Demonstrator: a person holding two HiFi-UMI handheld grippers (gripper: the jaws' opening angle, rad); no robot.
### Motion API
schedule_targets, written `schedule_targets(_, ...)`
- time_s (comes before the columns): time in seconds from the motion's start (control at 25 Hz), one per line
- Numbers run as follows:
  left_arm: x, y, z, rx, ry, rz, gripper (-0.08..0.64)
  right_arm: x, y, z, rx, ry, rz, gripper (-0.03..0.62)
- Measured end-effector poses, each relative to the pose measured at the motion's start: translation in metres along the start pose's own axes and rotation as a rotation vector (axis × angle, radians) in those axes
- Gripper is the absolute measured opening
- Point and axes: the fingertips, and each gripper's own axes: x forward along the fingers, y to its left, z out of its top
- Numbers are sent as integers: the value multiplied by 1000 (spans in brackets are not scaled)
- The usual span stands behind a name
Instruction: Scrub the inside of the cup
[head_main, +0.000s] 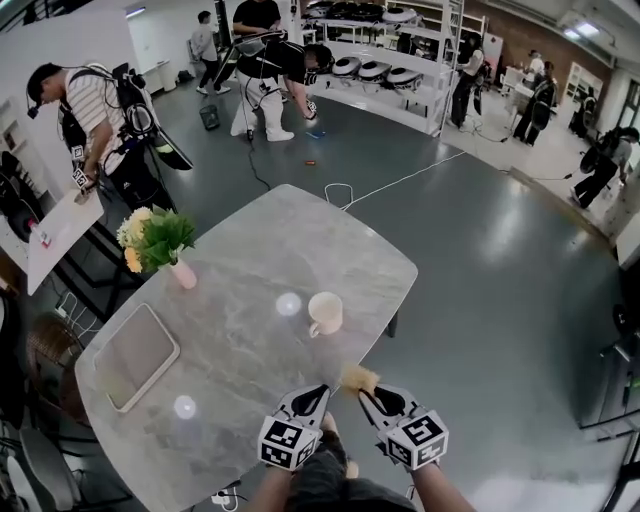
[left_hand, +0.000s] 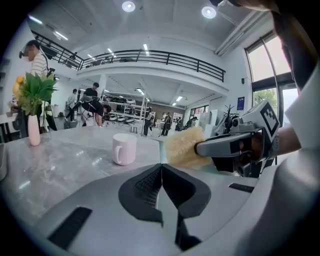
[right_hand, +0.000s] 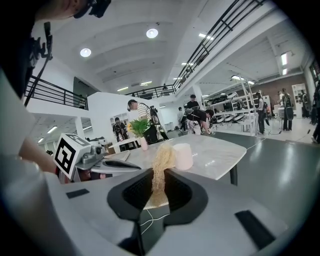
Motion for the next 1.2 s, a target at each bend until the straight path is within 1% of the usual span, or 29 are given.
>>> schedule_targets(0.2,19,38,12,-25,-2,18,14,38,-15,19,-17,15,24,60)
schedule_targets(0.36,33,57,18,-42,12,14,14,62,-22,31,-20,33,39,60)
schedule_targets(0.52,45,68,28,-37,19,-1,14,79,-25,42,-29,49,61,60)
schedule_targets(0.68,53,83,36,-11,12,-11,14,99,-22,51,-52,57,87,60)
schedule_targets(0.88,57,102,36,-10,18,3,14,113,-31,60,-69,73,82,60)
schedule_targets(1.08,62,111,35,1,23,-17,15,119,-42,79,-76,44,72,60)
schedule_targets(1.2,62,110,31,7,33,-25,17,121,-51,85,-80,54,60,60)
